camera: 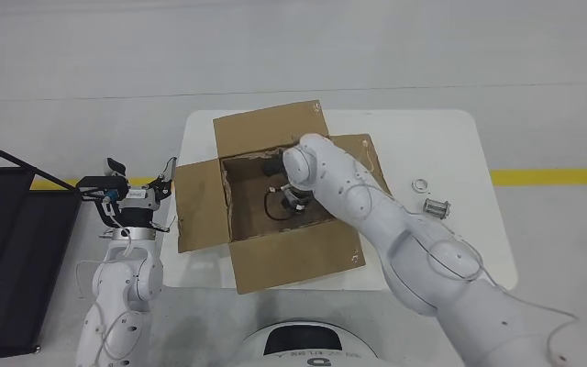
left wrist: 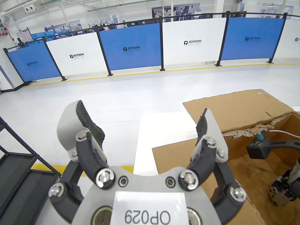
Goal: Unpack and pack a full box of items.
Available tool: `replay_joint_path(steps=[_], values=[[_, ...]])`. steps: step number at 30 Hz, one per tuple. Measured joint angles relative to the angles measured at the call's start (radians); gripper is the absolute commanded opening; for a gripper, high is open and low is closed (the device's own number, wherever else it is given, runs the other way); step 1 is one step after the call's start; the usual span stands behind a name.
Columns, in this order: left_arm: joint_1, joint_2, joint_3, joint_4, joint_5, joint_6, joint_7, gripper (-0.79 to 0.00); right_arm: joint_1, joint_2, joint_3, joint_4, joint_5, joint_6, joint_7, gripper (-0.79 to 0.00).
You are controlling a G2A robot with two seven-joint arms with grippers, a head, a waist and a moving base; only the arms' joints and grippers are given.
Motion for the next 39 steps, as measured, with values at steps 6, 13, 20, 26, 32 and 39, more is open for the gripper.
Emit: replay_joint_path(steps=[6, 13, 20, 26, 32, 39], values=[[0.0, 0.0, 0.0, 0.0, 0.0, 0.0, 0.0, 0.0, -0.029, 0.058, 0.088, -0.144, -0.022, 0.008, -0.134, -0.785], [0.0, 0.0, 0.0, 0.0, 0.0, 0.0, 0.0, 0.0, -0.389, 0.241, 0.368, -0.785, -0.214, -0.062, -0.168, -0.785], [0.0, 0.0, 0.0, 0.0, 0.0, 0.0, 0.0, 0.0, -0.879, 0.34, 0.691, -1.396, -0.282, -0.232, -0.352, -0.785], [0.0, 0.0, 0.0, 0.0, 0.0, 0.0, 0.0, 0.0, -1.16, 0.359, 0.82, -1.578, -0.335, -0.32, -0.729, -0.785], [0.0, 0.0, 0.0, 0.0, 0.0, 0.0, 0.0, 0.0, -1.207, 0.356, 0.831, -1.587, -0.303, -0.28, -0.932, -0.785], [0.0, 0.0, 0.0, 0.0, 0.0, 0.0, 0.0, 0.0, -1.178, 0.354, 0.829, -1.536, -0.275, -0.266, -0.833, -0.785]])
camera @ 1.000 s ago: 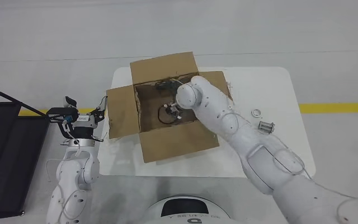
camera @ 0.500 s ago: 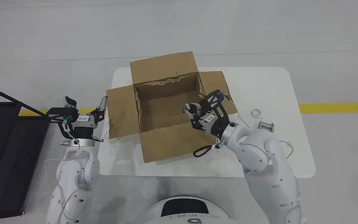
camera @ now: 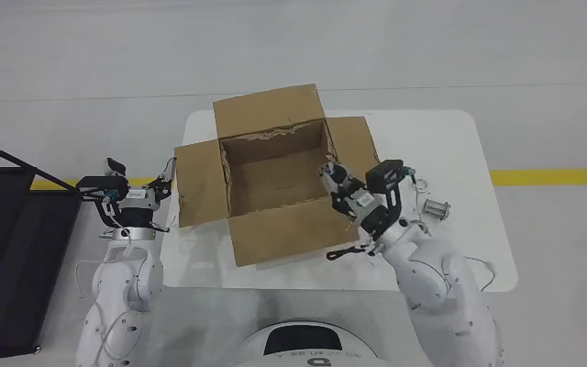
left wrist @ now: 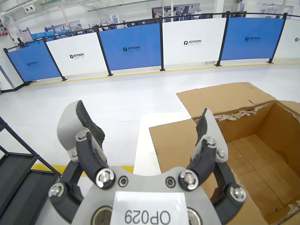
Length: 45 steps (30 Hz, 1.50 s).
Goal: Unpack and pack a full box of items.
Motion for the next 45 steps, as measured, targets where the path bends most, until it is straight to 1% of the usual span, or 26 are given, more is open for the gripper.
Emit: replay_joint_path(steps=[1, 2, 4, 5, 8, 12, 13, 15, 16, 19, 23, 28, 32, 35, 39, 45], values=[[0.0, 0.0, 0.0, 0.0, 0.0, 0.0, 0.0, 0.0, 0.015, 0.0, 0.021, 0.025, 0.041, 0.017, 0.002, -0.785], [0.0, 0.0, 0.0, 0.0, 0.0, 0.0, 0.0, 0.0, 0.023, 0.001, 0.068, 0.047, 0.114, 0.038, -0.006, -0.785], [0.0, 0.0, 0.0, 0.0, 0.0, 0.0, 0.0, 0.0, -0.001, 0.007, 0.154, 0.053, 0.213, 0.048, -0.03, -0.785], [0.0, 0.0, 0.0, 0.0, 0.0, 0.0, 0.0, 0.0, -0.033, 0.011, 0.214, 0.049, 0.261, 0.04, -0.046, -0.785], [0.0, 0.0, 0.0, 0.0, 0.0, 0.0, 0.0, 0.0, -0.127, 0.018, 0.356, 0.045, 0.339, 0.028, -0.08, -0.785], [0.0, 0.0, 0.0, 0.0, 0.0, 0.0, 0.0, 0.0, -0.206, 0.022, 0.485, 0.071, 0.423, 0.047, -0.091, -0.785], [0.0, 0.0, 0.0, 0.0, 0.0, 0.0, 0.0, 0.0, -0.212, 0.022, 0.505, 0.085, 0.44, 0.06, -0.091, -0.785], [0.0, 0.0, 0.0, 0.0, 0.0, 0.0, 0.0, 0.0, -0.205, 0.023, 0.54, 0.123, 0.443, 0.137, -0.09, -0.785], [0.0, 0.0, 0.0, 0.0, 0.0, 0.0, 0.0, 0.0, -0.19, 0.023, 0.549, 0.145, 0.423, 0.21, -0.09, -0.785], [0.0, 0.0, 0.0, 0.0, 0.0, 0.0, 0.0, 0.0, -0.142, 0.024, 0.553, 0.201, 0.395, 0.381, -0.075, -0.785], [0.0, 0.0, 0.0, 0.0, 0.0, 0.0, 0.0, 0.0, -0.101, 0.029, 0.575, 0.281, 0.404, 0.476, -0.013, -0.785], [0.0, 0.0, 0.0, 0.0, 0.0, 0.0, 0.0, 0.0, -0.049, 0.038, 0.604, 0.365, 0.396, 0.52, 0.028, -0.785], [0.0, 0.0, 0.0, 0.0, 0.0, 0.0, 0.0, 0.0, 0.001, 0.045, 0.586, 0.412, 0.334, 0.584, 0.054, -0.785], [0.0, 0.0, 0.0, 0.0, 0.0, 0.0, 0.0, 0.0, 0.033, 0.053, 0.564, 0.443, 0.275, 0.612, 0.121, -0.785], [0.0, 0.0, 0.0, 0.0, 0.0, 0.0, 0.0, 0.0, 0.05, 0.065, 0.548, 0.439, 0.194, 0.625, 0.228, -0.785], [0.0, 0.0, 0.0, 0.0, 0.0, 0.0, 0.0, 0.0, 0.045, 0.074, 0.542, 0.404, 0.127, 0.67, 0.304, -0.785]])
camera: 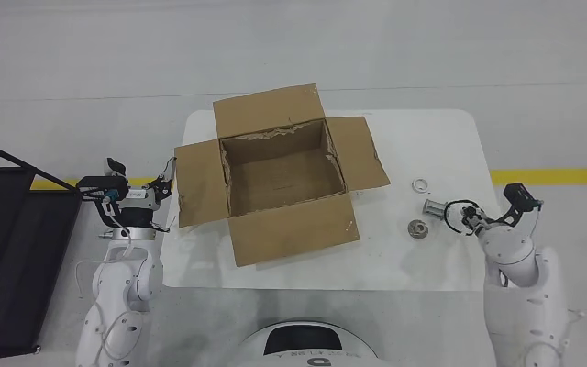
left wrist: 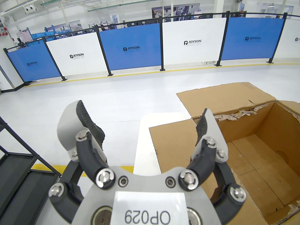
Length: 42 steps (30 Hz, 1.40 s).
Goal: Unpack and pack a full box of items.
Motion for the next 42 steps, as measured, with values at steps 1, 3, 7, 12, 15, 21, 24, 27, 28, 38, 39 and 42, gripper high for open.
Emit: replay_joint_path(steps=[1, 3, 7, 12, 15, 21, 24, 27, 28, 38, 39, 42], values=[[0.0, 0.0, 0.0, 0.0, 0.0, 0.0, 0.0, 0.0, 0.0, 0.002, -0.002, -0.002, -0.009, 0.003, 0.018, -0.785], [0.0, 0.0, 0.0, 0.0, 0.0, 0.0, 0.0, 0.0, 0.0, 0.005, -0.003, 0.001, -0.024, 0.008, 0.046, -0.785], [0.0, 0.0, 0.0, 0.0, 0.0, 0.0, 0.0, 0.0, 0.004, 0.011, -0.001, 0.014, -0.031, -0.006, 0.114, -0.785], [0.0, 0.0, 0.0, 0.0, 0.0, 0.0, 0.0, 0.0, 0.01, 0.019, -0.002, 0.031, -0.054, -0.017, 0.177, -0.622], [0.0, 0.0, 0.0, 0.0, 0.0, 0.0, 0.0, 0.0, 0.018, 0.021, -0.009, 0.037, -0.066, -0.009, 0.191, -0.56], [0.0, 0.0, 0.0, 0.0, 0.0, 0.0, 0.0, 0.0, 0.023, 0.025, -0.022, 0.041, -0.085, 0.009, 0.211, -0.471], [0.0, 0.0, 0.0, 0.0, 0.0, 0.0, 0.0, 0.0, 0.024, 0.026, -0.021, 0.031, -0.088, 0.024, 0.209, -0.434], [0.0, 0.0, 0.0, 0.0, 0.0, 0.0, 0.0, 0.0, 0.002, 0.023, 0.003, -0.026, -0.051, 0.045, 0.172, -0.16], [0.0, 0.0, 0.0, 0.0, 0.0, 0.0, 0.0, 0.0, -0.01, 0.021, 0.016, -0.05, -0.031, 0.051, 0.15, -0.117], [0.0, 0.0, 0.0, 0.0, 0.0, 0.0, 0.0, 0.0, -0.158, -0.008, 0.099, -0.274, 0.219, 0.011, -0.075, 0.0], [0.0, 0.0, 0.0, 0.0, 0.0, 0.0, 0.0, 0.0, -0.157, -0.008, 0.098, -0.273, 0.214, 0.012, -0.073, 0.0], [0.0, 0.0, 0.0, 0.0, 0.0, 0.0, 0.0, 0.0, -0.157, -0.008, 0.098, -0.273, 0.212, 0.012, -0.073, 0.0]])
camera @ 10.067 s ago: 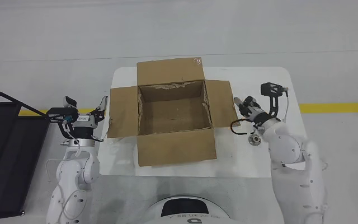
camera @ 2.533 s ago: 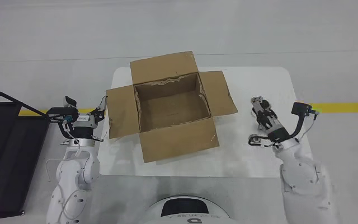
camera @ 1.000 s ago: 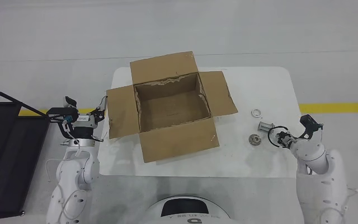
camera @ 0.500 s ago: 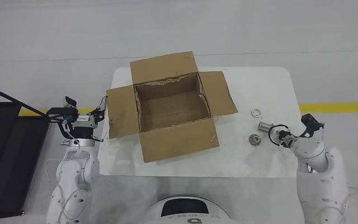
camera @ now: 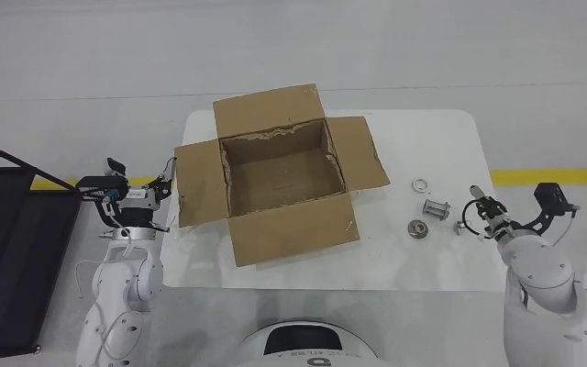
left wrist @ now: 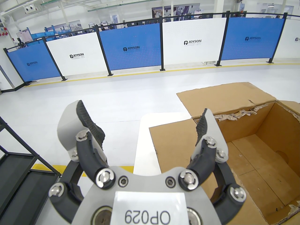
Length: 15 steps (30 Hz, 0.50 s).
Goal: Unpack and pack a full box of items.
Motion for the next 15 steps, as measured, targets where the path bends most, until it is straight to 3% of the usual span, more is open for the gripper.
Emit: replay_joint_path(steps=[9, 13, 15], values=[[0.0, 0.0, 0.0, 0.0, 0.0, 0.0, 0.0, 0.0, 0.001, 0.0, 0.0, 0.002, -0.001, 0.002, -0.001, 0.0], [0.0, 0.0, 0.0, 0.0, 0.0, 0.0, 0.0, 0.0, 0.036, 0.002, -0.04, 0.075, -0.09, 0.083, -0.062, 0.0], [0.0, 0.0, 0.0, 0.0, 0.0, 0.0, 0.0, 0.0, 0.083, 0.009, -0.044, 0.118, -0.13, 0.132, -0.007, 0.0]])
